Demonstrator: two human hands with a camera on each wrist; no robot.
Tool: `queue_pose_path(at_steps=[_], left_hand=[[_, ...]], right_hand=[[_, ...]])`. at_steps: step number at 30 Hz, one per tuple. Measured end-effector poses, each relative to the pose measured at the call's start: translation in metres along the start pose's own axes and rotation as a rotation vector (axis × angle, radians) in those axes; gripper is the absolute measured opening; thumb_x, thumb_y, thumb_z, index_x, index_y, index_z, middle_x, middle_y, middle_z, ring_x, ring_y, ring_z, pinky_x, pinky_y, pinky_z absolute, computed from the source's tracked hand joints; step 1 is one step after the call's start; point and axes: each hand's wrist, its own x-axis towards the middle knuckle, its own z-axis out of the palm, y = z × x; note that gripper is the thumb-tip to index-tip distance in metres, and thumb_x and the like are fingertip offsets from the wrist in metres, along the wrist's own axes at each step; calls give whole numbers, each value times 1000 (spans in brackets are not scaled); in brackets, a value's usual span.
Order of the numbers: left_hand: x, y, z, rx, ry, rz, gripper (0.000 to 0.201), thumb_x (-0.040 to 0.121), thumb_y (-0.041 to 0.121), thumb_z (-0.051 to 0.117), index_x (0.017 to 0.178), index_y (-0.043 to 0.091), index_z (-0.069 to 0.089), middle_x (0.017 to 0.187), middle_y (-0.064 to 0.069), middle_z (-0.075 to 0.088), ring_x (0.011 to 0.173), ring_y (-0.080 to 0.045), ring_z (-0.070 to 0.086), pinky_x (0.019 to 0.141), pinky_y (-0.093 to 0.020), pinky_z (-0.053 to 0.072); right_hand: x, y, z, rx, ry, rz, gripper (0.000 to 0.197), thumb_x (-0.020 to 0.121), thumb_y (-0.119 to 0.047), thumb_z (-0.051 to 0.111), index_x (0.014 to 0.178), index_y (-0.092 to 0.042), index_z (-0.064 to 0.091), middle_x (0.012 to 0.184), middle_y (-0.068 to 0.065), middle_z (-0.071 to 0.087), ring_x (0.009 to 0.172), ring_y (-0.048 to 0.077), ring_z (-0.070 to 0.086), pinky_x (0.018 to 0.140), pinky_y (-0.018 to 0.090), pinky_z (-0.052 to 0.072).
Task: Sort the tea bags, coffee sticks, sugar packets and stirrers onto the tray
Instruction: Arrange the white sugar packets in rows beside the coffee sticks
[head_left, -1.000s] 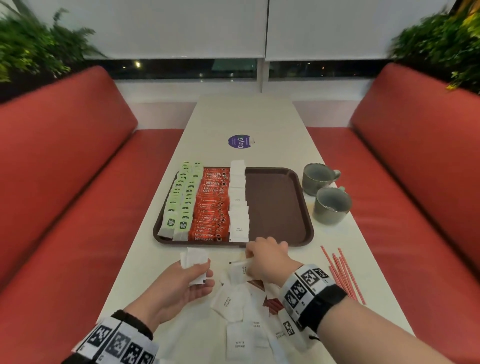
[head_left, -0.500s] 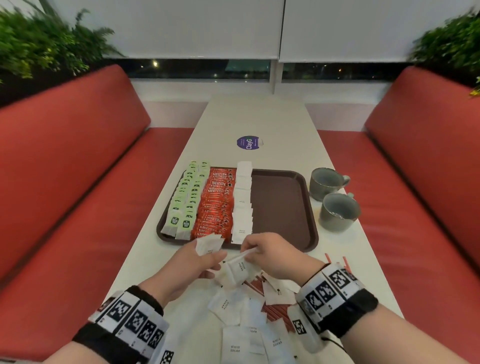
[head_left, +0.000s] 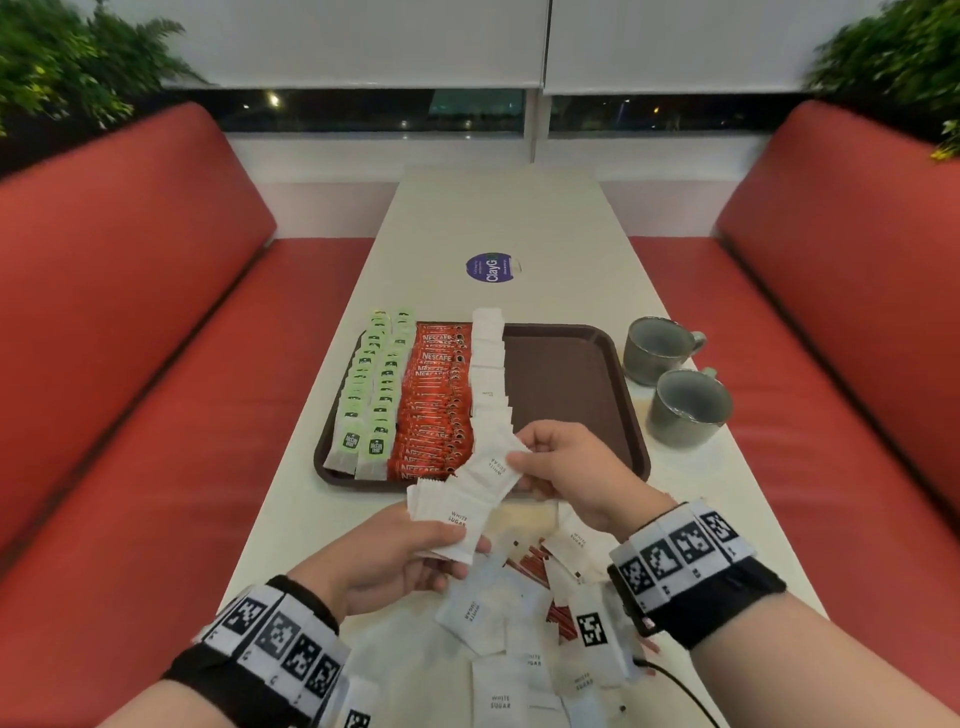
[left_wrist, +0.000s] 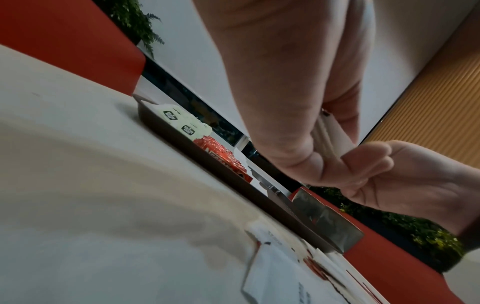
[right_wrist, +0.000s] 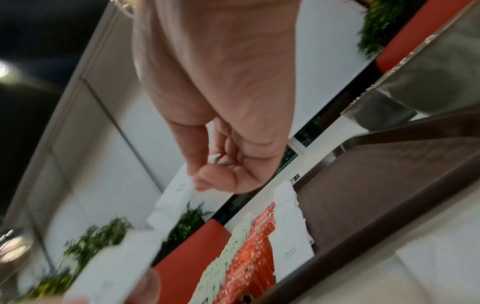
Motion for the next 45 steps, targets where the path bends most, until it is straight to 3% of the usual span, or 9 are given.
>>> queue_pose_path(at_steps=[5, 11, 18, 23, 29, 32, 34, 39, 45], left_hand=[[7, 7, -12, -61, 103, 6, 28, 92, 2, 51, 120, -5, 53, 82, -11, 71, 61, -18, 59, 51, -26, 48], [15, 18, 4, -22, 40, 137, 28, 85, 7, 64, 113, 10, 61, 87, -7, 67, 65, -16, 56, 55, -25, 47], [30, 21, 7, -131, 132, 220, 21, 88, -3, 57, 105, 7, 63, 77, -7, 60, 58, -13, 53, 51, -24, 45], [33, 22, 9, -128, 105, 200, 21, 89, -1, 57, 107, 6, 64, 78, -7, 60, 58, -13, 54, 52, -23, 47], [32, 28, 10, -292, 101, 111, 21, 86, 24, 59, 99, 7, 64, 78, -9, 67, 59, -17, 57, 52, -25, 51], [33, 31, 9, -257, 57, 162, 28, 78, 8, 63, 106, 10, 64, 97, -11, 73, 76, -22, 69, 58, -28, 55], [35, 32, 9, -204, 97, 213, 35, 81, -7, 59, 111, 12, 62, 105, -10, 73, 91, -25, 71, 68, -34, 58], [38, 33, 8, 69, 258, 321, 40, 82, -4, 66, 113, 22, 63, 101, 2, 74, 96, -17, 70, 79, -32, 55], [39, 39, 8, 162, 325, 424, 38, 82, 2, 69, 110, 26, 65, 103, 5, 73, 98, -15, 68, 86, -36, 55]], right_hand=[[-2, -5, -10, 131, 126, -4, 13, 92, -1, 57, 82, -8, 62, 70, 4, 63, 54, 9, 49, 50, 21, 38], [-2, -11, 5, -100, 61, -41, 8, 88, -5, 64, 82, -11, 66, 63, 2, 63, 54, 10, 54, 57, 26, 47], [4, -1, 7, 282, 109, -46, 22, 81, 8, 67, 102, 5, 62, 72, 10, 64, 61, 15, 59, 56, 24, 49], [2, 7, 16, 151, 142, -108, 21, 79, 4, 70, 69, -10, 60, 55, 0, 57, 49, 10, 50, 51, 20, 42], [-2, 21, 8, -436, 430, -624, 15, 80, -4, 60, 76, -18, 62, 75, -4, 65, 71, 2, 60, 68, 14, 47], [-2, 33, 6, -796, 346, -894, 13, 83, -10, 52, 81, -13, 65, 88, 0, 66, 81, 7, 61, 72, 15, 50], [-3, 37, 9, -731, 350, -837, 12, 85, -8, 55, 84, -12, 67, 91, -1, 67, 83, 7, 63, 75, 16, 51], [-1, 11, 6, -50, 288, -139, 11, 84, -12, 70, 91, -20, 69, 79, 1, 69, 68, 8, 64, 67, 23, 53], [19, -2, 1, 95, 28, 100, 5, 83, -5, 70, 83, -9, 66, 64, 0, 60, 56, 10, 54, 50, 20, 38]])
